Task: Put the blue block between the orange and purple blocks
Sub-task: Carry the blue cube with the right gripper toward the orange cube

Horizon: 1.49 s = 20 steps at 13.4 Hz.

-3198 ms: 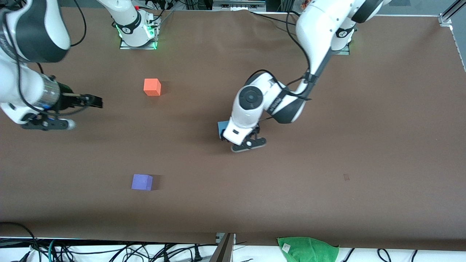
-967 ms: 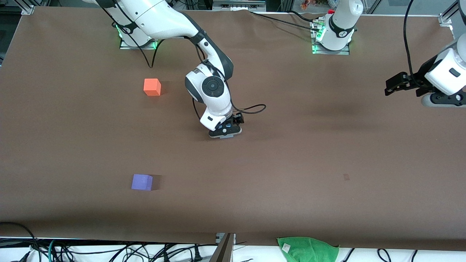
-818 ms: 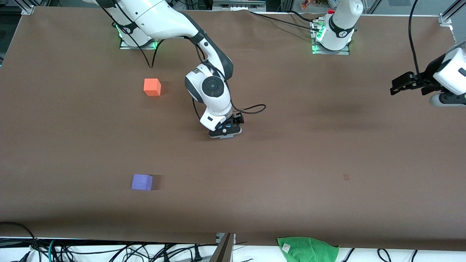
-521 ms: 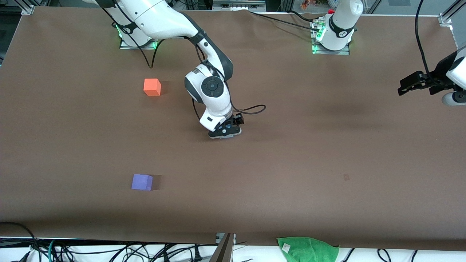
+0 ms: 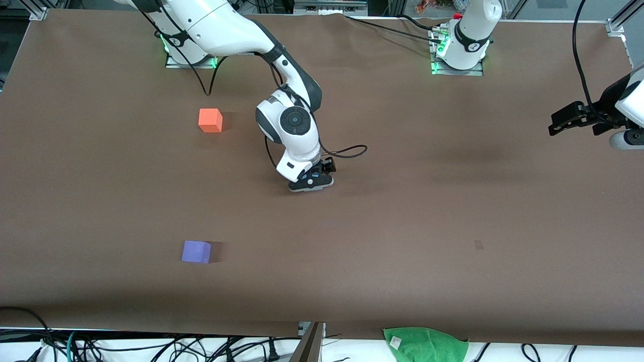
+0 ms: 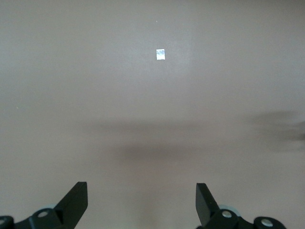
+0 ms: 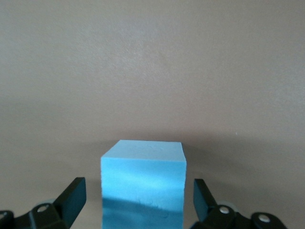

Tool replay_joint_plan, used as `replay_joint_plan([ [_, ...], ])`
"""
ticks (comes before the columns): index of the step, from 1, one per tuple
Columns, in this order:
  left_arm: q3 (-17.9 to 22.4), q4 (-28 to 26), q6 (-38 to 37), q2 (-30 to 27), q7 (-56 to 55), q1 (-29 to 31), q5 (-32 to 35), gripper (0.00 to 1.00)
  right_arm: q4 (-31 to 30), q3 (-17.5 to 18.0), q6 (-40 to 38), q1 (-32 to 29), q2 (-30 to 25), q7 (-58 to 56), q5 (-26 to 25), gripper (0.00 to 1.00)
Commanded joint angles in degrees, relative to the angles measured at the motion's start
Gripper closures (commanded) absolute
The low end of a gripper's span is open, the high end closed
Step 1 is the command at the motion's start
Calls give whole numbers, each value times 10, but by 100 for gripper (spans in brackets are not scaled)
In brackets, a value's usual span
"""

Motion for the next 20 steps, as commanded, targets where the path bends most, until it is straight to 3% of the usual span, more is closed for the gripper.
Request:
replay_joint_plan([
  [1,0,19,-5,8,11,3,-2,0,6,-4,4,5,10,5,-12,0],
  [2,-1,19,-5,8,11,3,-2,0,6,-4,4,5,11,5,-11,4],
  [3,-1,19,-5,8,11,3,-3,0,7,-4,4,3,11,1,-10,32],
  [4,-1,19,-5,8,11,4,-3,0,7,-4,3,3,11,2,-9,52],
  [9,-1,19,-5,9,7,2,-3,0,16,-5,-17,-15,-5,-5,-6,55],
  [13,-1,19,-5,10,7,1,-2,0,16,-4,-105,-92,-61,-16,-3,55],
  [20,-1,18,-5,10,7,-2,-2,0,1,-5,-235,-251,-107,-204,13,55],
])
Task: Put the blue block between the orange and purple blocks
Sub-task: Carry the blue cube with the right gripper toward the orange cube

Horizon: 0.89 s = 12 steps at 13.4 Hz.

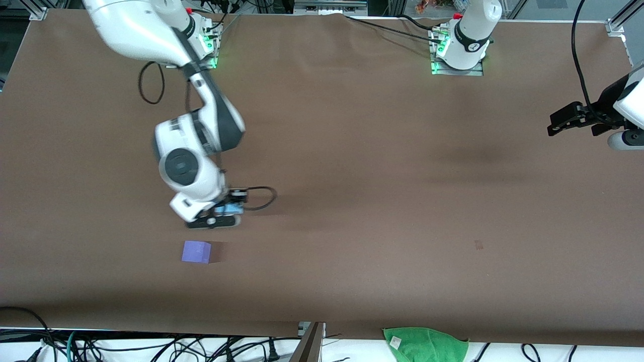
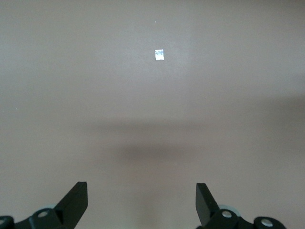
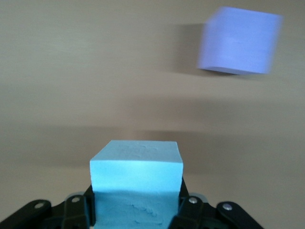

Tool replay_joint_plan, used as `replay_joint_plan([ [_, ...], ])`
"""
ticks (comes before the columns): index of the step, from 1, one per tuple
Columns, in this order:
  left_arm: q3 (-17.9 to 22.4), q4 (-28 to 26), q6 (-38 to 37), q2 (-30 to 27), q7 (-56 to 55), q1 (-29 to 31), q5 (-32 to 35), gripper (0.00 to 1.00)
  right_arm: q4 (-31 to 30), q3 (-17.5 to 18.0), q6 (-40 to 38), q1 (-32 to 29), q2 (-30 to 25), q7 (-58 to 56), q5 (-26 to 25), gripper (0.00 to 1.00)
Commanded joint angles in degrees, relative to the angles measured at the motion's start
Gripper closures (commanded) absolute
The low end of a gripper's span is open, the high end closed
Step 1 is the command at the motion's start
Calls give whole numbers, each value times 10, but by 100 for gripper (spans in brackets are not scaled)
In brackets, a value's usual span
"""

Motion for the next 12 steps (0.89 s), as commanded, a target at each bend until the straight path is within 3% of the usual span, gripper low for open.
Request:
replay_joint_plan([
  [1,0,18,-4,8,7,-2,-2,0,-38,9,-22,-36,-28,-26,10,55],
  [4,0,18,-4,12,7,-2,-2,0,-111,6,17,-47,-60,-26,10,55],
  [9,-1,18,-5,15,7,-3,-2,0,-312,2,202,-47,-133,-24,10,55],
  [12,-1,18,-4,16,7,-3,-2,0,-356,2,256,-47,-134,-14,10,55],
])
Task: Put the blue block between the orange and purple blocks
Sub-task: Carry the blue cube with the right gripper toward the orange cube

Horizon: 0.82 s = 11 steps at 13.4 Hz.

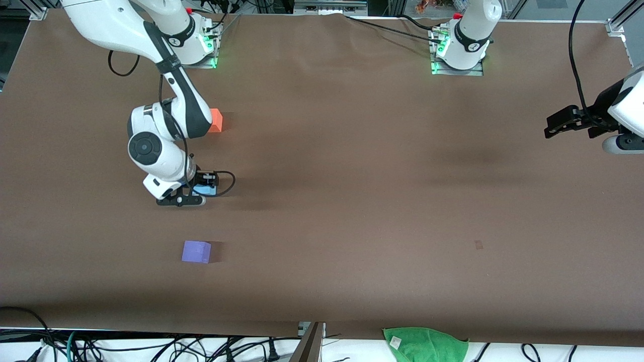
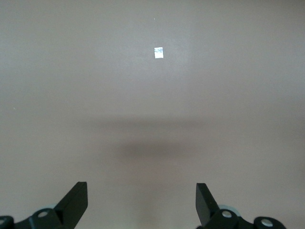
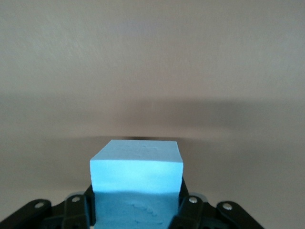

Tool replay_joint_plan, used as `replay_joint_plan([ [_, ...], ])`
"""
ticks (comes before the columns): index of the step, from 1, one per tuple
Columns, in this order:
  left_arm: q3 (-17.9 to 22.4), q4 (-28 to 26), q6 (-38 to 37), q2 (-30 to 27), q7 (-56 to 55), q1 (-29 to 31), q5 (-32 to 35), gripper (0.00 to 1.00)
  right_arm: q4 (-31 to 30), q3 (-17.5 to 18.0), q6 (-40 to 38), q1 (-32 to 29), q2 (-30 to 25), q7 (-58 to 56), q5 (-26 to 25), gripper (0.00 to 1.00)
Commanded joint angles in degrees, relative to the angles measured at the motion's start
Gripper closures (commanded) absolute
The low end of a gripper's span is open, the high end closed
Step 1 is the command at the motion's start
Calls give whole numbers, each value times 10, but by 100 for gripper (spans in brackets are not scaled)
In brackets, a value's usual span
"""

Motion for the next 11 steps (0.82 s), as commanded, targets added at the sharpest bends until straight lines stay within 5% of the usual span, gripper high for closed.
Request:
replay_joint_plan([
  [1,0,18,-5,8,7,-2,-2,0,-60,1,47,-3,-29,3,9,55],
  [9,0,18,-5,8,10,-2,-2,0,-95,-11,93,-3,-33,3,9,53],
  [11,0,18,-5,8,10,-2,-2,0,-89,-12,88,-3,-33,3,9,0],
])
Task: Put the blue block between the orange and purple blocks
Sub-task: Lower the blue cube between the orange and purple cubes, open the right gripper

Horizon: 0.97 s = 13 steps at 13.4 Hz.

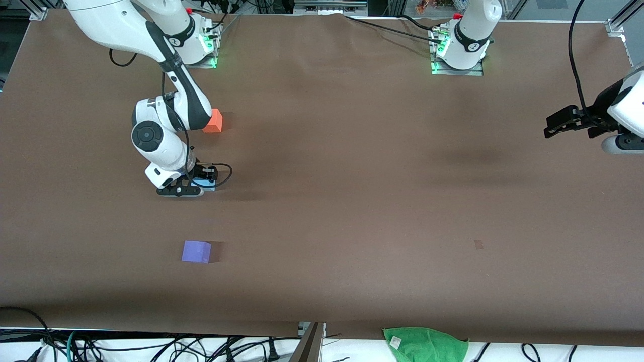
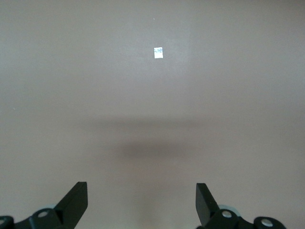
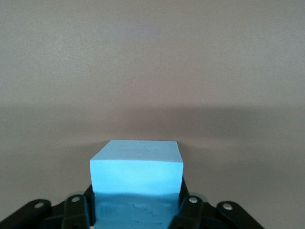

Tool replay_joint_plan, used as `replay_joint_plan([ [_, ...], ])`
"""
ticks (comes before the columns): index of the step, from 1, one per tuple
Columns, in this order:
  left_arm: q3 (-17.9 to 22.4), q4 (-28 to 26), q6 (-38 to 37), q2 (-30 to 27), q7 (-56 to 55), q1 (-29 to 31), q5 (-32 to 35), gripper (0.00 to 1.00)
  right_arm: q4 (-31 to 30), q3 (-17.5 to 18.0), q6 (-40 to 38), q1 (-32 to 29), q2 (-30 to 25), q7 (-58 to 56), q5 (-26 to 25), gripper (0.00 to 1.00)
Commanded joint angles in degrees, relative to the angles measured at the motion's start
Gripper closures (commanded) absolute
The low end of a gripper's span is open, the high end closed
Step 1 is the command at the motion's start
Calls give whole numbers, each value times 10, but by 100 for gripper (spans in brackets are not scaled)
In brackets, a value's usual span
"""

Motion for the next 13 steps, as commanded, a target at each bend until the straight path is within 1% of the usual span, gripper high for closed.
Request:
replay_joint_plan([
  [1,0,18,-5,8,10,-2,-2,0,-11,-6,7,-2,-30,-8,9,0],
  [2,1,18,-5,8,10,-2,-2,0,-1,-12,-4,-2,-34,-9,8,0],
  [3,0,18,-5,8,10,-2,-1,0,22,-13,-35,-2,-42,-12,8,0],
  [4,0,18,-5,8,10,-2,-1,0,60,-13,-88,-2,-44,-15,8,0],
  [6,0,18,-5,8,10,-2,-2,0,159,-13,-220,-3,-41,-19,6,0],
  [7,0,18,-5,8,10,-2,-2,0,201,-14,-271,-3,-40,-37,2,0],
  [9,1,18,-5,8,10,-2,-2,0,260,-20,-342,-4,-42,-73,0,0],
  [10,0,18,-5,8,10,-2,-2,0,286,-29,-381,-4,-43,-80,-1,0],
  [13,1,18,-5,8,10,-2,-2,0,390,-37,-501,-5,-43,-113,2,0],
])
